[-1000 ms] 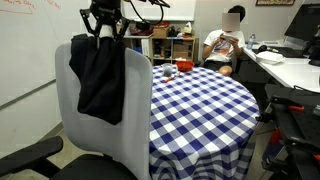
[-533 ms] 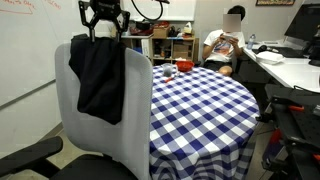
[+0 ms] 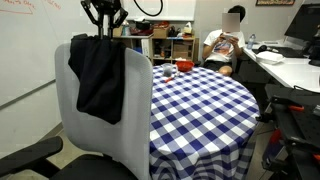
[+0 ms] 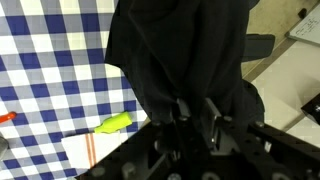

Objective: Put the black cloth on the table

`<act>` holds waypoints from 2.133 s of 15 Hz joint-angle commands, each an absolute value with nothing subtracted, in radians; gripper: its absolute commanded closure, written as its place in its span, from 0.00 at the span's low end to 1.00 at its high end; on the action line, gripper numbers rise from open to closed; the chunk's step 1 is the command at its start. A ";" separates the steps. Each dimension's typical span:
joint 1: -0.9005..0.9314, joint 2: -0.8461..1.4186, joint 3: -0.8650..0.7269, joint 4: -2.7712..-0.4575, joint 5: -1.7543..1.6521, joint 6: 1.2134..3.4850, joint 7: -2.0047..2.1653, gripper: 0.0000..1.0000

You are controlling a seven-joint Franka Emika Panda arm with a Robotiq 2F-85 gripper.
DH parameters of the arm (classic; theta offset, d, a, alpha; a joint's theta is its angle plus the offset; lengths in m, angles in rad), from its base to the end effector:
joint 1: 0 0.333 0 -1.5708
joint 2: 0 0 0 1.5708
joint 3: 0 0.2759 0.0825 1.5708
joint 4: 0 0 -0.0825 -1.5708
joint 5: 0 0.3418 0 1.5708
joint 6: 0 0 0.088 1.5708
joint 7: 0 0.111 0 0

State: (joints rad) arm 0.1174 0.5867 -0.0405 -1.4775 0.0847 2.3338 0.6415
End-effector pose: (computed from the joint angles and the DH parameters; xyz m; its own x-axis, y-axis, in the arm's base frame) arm 0.6734 0.0584 0.3446 0.7981 -0.5745 0.1817 -0.5418 -0.8162 -0.2008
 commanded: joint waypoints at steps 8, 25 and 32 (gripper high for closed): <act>0.080 0.486 -0.016 -1.441 0.142 2.301 0.531 0.96; -0.156 -0.014 -0.128 -1.669 0.335 2.153 0.374 0.97; -0.169 -0.136 -0.145 -1.963 0.301 2.237 0.432 0.97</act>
State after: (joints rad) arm -0.1981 -0.0873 -0.1760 -1.8025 0.3125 2.1513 0.3833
